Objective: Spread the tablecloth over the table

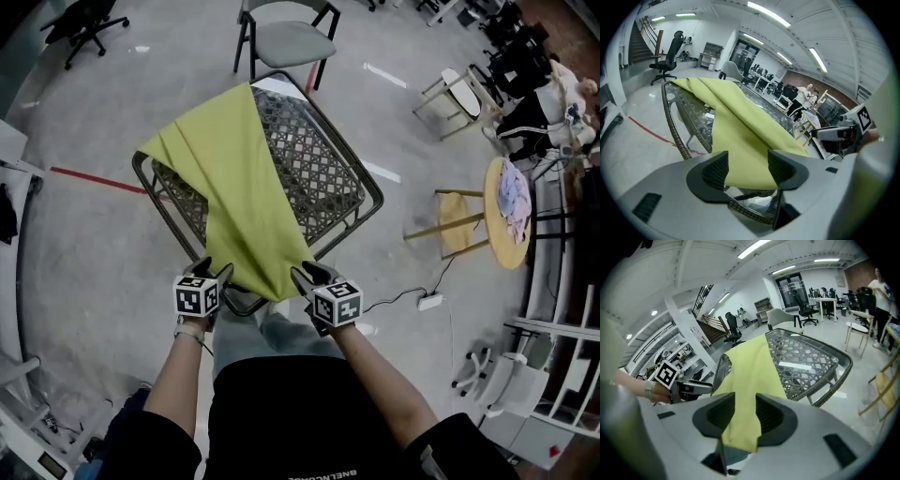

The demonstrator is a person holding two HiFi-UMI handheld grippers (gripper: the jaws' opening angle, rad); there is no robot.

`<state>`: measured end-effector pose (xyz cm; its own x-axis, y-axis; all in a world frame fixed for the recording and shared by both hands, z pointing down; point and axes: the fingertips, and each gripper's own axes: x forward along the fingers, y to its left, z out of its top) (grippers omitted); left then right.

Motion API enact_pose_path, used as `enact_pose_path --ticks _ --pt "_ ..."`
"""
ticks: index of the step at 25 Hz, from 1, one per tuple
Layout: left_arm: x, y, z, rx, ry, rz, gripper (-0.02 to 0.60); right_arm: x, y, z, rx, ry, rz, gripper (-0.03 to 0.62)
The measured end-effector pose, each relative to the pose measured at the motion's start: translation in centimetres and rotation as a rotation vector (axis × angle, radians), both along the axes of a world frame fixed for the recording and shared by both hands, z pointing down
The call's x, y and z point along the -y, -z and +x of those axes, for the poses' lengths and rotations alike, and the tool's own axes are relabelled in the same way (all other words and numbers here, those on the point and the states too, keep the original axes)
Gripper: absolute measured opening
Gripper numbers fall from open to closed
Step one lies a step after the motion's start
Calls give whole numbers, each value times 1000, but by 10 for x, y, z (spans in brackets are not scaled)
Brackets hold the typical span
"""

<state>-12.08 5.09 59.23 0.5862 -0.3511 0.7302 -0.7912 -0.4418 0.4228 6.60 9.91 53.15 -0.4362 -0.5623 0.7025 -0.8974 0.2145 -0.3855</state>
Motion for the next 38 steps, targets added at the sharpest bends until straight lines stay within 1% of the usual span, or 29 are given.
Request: enact_pose_path --ticks 3,7,10,15,17,19,20,22,26,30,33,38 --pt "15 -17 -8 45 -2 -13 273 4 -5 -9 -18 -3 -15 141" --pt "24 -42 -13 116 -54 -51 284 5 -10 -12 -33 -34 -35 141" --pt "30 -49 -11 126 -87 -73 284 9 -12 -12 -36 -60 -45 141" --pt "27 -56 -10 156 -114 -46 277 10 -20 -7 -41 -92 -57 138" --pt "23 -59 -10 151 -115 -65 164 11 -22 -6 -40 -95 -59 137" --pt "19 -58 -9 139 -92 -75 68 11 -23 -5 -40 -90 -58 134" --pt "18 -57 -8 136 -80 -69 41 10 -23 -4 -39 -86 -58 133" --pt "16 -49 -8 131 -55 -42 18 7 -22 -2 -39 -77 -53 130" --pt "13 -24 -19 146 18 35 15 -1 -19 3 -33 -53 -45 126" --pt "2 -6 -45 180 123 95 15 -5 -21 6 -15 -32 -41 124" --pt "-20 2 -69 207 211 113 15 -9 -21 6 -4 -7 -38 123" --pt "-68 6 -99 245 338 118 15 -14 -20 2 1 64 -25 123"
